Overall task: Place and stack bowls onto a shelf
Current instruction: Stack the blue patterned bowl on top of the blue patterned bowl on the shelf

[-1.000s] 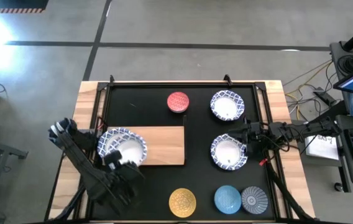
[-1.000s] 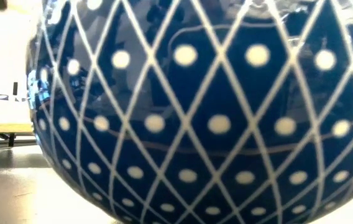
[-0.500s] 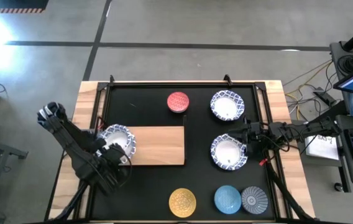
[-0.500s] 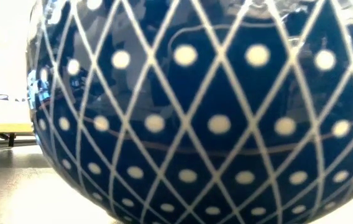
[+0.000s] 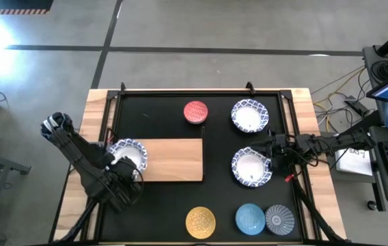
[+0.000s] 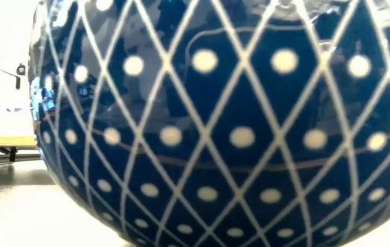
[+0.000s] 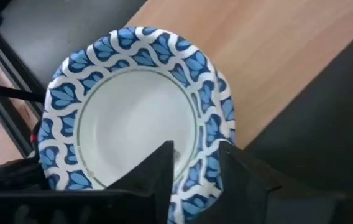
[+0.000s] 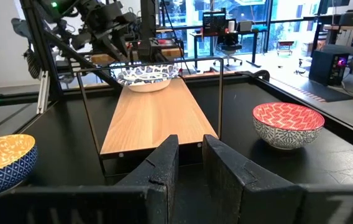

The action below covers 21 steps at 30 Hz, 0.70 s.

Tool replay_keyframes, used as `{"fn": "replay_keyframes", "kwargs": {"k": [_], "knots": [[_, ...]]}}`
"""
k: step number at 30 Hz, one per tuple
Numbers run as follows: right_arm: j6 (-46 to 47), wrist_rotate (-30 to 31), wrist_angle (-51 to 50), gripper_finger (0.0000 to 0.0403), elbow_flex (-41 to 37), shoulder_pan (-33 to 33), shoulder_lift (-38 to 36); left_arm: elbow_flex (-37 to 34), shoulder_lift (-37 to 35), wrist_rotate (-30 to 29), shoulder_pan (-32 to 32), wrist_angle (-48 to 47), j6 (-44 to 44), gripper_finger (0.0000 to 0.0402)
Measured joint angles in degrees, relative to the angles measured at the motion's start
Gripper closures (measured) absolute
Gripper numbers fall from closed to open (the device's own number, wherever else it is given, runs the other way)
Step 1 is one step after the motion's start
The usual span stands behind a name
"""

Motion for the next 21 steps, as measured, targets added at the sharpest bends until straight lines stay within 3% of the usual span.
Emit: {"fn": "replay_keyframes", "kwargs": {"k": [7, 14, 21], "knots": [[-0.01, -0.01, 0.0, 0.0339, 0.0, 0.0, 0.0, 6.01, 0.68, -4.81, -0.01, 0.98, 3.01, 0.0236], [-0.05, -0.02, 0.0, 0.0339, 0.01, 0.0, 0.0, 9.03, 1.62, -11.63, -1.51, 8.26, 11.26, 0.0233], [0.01, -0.01, 0.0, 0.0339, 0.0, 0.01, 0.0, 9.52, 1.6, -14.47, -1.69, 8.68, 12.11, 0.0232]]}}
